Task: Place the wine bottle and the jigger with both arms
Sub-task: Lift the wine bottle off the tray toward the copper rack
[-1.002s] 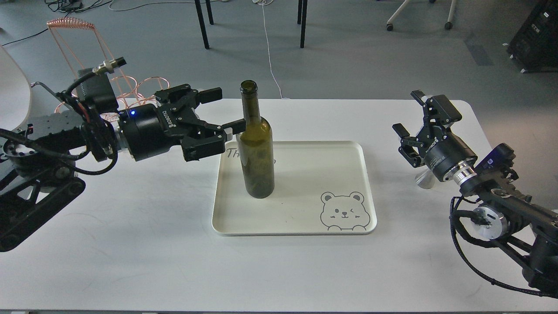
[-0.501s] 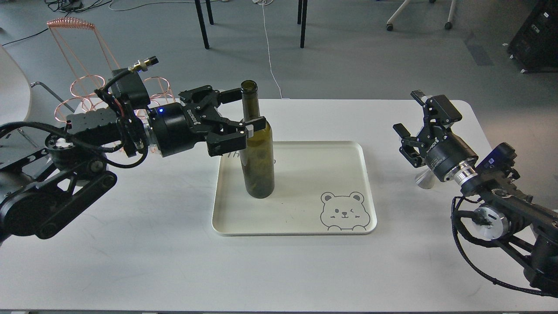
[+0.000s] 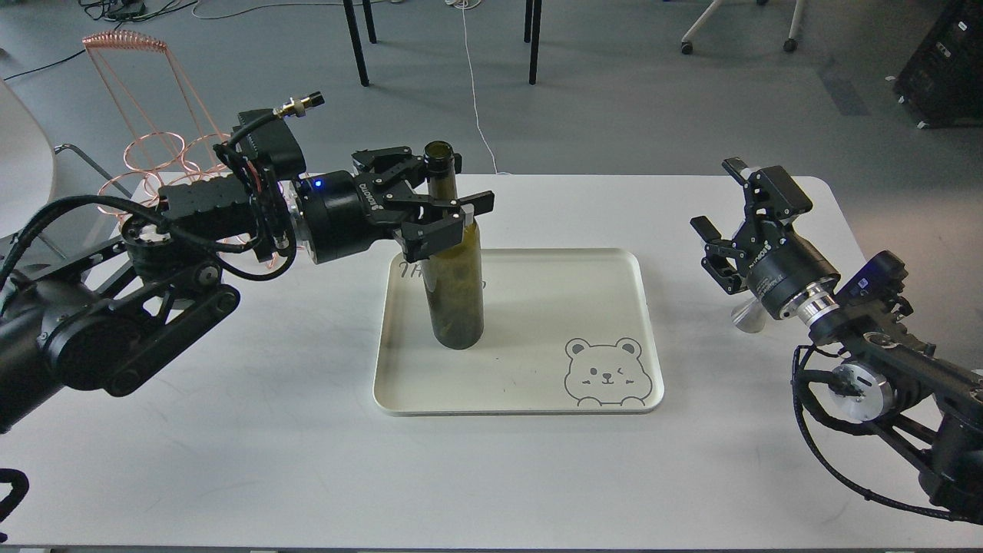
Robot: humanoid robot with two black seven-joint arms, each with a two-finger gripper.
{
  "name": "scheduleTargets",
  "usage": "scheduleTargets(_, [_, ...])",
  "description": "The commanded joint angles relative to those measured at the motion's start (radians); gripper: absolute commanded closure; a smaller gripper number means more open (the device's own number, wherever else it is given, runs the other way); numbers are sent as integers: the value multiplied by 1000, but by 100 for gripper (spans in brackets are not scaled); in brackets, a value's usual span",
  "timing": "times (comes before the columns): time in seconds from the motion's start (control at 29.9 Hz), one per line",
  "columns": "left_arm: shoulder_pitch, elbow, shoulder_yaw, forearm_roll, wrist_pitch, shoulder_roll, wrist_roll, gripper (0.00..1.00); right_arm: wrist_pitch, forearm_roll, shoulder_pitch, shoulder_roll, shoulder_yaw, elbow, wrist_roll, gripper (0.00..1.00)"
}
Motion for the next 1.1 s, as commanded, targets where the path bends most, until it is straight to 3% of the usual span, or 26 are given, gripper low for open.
scheduleTargets(0.0, [3, 0, 0, 2, 9, -2, 0, 92, 1, -1, -1, 1, 0, -1, 0, 3])
scheduleTargets(0.23, [-32, -3, -3, -10, 6, 9, 0, 93, 0, -1, -1, 2, 0, -2, 0, 3])
scheduleTargets(0.5, [-259, 3, -1, -153, -83, 111, 0, 93, 0, -1, -1, 2, 0, -4, 0, 3])
scheduleTargets(0.63, [-339, 109, -1, -173, -135, 168, 0, 92, 0, -1, -1, 4, 0, -5, 0, 3])
scheduleTargets(0.87, [-395, 328, 0, -173, -143, 228, 0, 92, 0, -3, -7, 4, -2, -8, 0, 3])
scheduleTargets(1.07, [-388, 372, 0, -173, -144, 279, 0, 92, 0, -3, -13, 4, -2, -8, 0, 3])
